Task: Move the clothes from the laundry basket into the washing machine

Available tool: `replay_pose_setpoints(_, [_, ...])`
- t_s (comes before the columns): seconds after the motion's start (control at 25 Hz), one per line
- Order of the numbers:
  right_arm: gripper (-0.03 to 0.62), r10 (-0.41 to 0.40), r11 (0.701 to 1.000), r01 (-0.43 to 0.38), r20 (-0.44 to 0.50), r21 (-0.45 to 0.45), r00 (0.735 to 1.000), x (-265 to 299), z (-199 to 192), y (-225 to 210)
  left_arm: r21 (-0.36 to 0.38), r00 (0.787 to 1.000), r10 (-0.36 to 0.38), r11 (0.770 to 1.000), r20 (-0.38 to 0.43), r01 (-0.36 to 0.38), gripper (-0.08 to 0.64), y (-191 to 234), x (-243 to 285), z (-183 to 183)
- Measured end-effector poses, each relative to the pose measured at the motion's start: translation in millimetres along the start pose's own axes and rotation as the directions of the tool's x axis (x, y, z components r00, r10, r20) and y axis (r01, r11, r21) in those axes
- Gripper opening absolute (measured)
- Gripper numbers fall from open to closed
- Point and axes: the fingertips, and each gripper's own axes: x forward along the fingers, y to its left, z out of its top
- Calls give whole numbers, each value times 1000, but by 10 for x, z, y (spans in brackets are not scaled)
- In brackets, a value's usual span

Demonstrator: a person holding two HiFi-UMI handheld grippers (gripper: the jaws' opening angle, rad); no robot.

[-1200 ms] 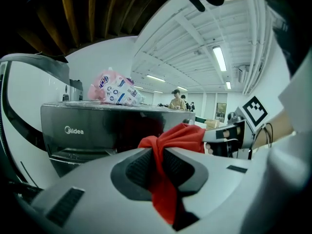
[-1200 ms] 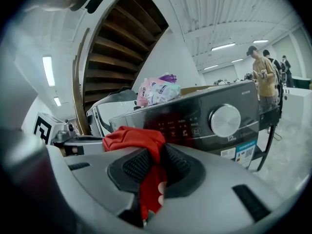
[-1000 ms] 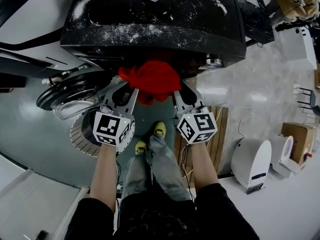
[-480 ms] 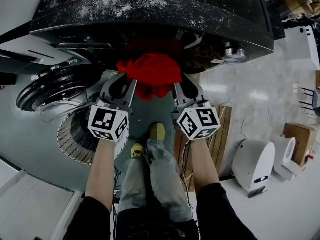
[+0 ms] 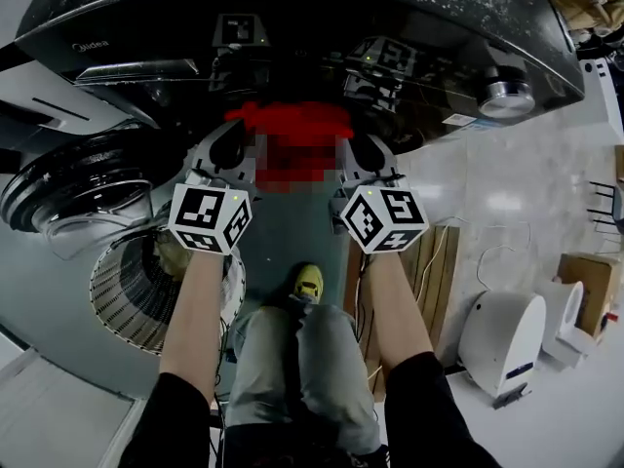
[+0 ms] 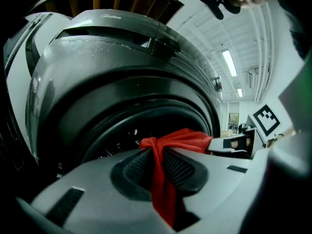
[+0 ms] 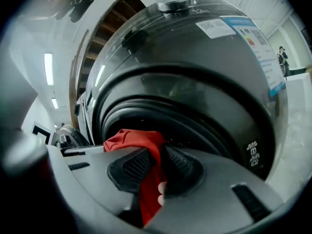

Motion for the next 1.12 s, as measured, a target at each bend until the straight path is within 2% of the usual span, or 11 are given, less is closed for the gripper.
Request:
replay_pose_setpoints(0.28, [64, -8, 1000, 8, 51, 12, 999, 407, -179, -236, 27, 997, 14, 1000, 73, -16, 74, 250, 395, -181])
replay_pose_setpoints(0.52, [64, -24, 998, 28, 94, -50, 995, 667, -331, -321, 36, 990, 49, 998, 131, -54, 74, 470, 648, -340])
replay_pose_setpoints(0.84, [64, -103, 991, 114, 134, -74, 986, 1023, -508, -549, 52, 988, 31, 998, 150, -39, 74, 613, 1008, -497])
replay_pose_setpoints(1.12, [64, -113, 989, 126, 147, -82, 983, 1282, -466, -665, 59, 986, 41, 997, 161, -51, 72, 769, 1276, -477])
